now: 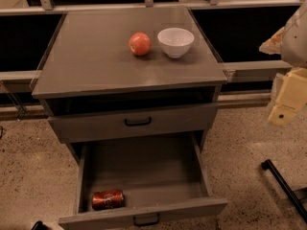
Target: Pick coke can from middle drawer and place on counter
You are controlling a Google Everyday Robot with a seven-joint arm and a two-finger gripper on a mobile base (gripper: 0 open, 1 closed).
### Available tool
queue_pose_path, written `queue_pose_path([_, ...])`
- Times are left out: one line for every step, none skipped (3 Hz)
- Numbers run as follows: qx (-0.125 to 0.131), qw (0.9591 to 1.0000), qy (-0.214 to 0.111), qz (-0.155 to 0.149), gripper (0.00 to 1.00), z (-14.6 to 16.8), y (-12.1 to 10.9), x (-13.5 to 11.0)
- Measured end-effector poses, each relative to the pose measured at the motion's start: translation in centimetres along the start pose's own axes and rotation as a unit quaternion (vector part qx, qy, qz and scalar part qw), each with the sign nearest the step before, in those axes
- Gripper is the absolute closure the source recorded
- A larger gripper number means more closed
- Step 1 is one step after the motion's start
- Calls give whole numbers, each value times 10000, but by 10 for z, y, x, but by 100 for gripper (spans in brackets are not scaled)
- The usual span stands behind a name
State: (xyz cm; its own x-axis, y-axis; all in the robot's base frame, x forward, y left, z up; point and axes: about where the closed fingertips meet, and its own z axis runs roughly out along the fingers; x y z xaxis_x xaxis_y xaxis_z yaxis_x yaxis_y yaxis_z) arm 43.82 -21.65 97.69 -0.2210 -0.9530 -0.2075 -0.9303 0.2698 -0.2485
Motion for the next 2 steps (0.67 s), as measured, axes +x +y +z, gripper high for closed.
queue_pose_path([0,10000,0,0,0,0,0,0])
queue_pose_path([-290,9995,-8,-119,0,38,16,-8])
